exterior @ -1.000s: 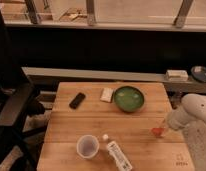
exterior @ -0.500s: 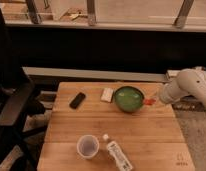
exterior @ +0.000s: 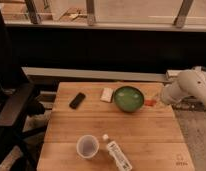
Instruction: Place the pepper on the white sponge
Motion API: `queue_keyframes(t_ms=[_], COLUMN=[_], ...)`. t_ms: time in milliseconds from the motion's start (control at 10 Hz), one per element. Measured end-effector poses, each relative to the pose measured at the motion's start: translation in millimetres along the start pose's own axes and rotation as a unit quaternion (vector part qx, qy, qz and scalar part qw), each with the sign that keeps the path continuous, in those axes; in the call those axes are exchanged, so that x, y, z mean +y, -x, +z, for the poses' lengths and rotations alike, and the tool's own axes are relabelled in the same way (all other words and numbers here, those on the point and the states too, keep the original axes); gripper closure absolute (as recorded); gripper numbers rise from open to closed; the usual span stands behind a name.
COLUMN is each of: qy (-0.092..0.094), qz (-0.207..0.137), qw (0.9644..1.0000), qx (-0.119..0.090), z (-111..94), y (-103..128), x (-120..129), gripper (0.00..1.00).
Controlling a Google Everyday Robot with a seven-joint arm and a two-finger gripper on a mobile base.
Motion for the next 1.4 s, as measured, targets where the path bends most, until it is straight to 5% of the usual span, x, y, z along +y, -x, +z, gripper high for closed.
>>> queue_keyframes(t_ms=[200, 500, 700, 1200, 1400], qy=[-0.006, -0.043, -0.057, -0.050, -0.037], qz=[-0.004, -0.063, -0.110, -0.191, -0.202], qw=[1.0000, 0.9970, 0.9919, 0.9788, 0.9763], qx=[-0.003, -0.014, -0.025, -0.054, -0.069], z=[0.0, -10.8, -10.4, 19.0, 38.7], y=[6.1, 72.4, 122.1, 224.9, 252.8], x=[-5.0, -45.1, -60.7, -78.6, -85.1], gripper=[1.00, 1.00, 1.00, 1.00, 1.00])
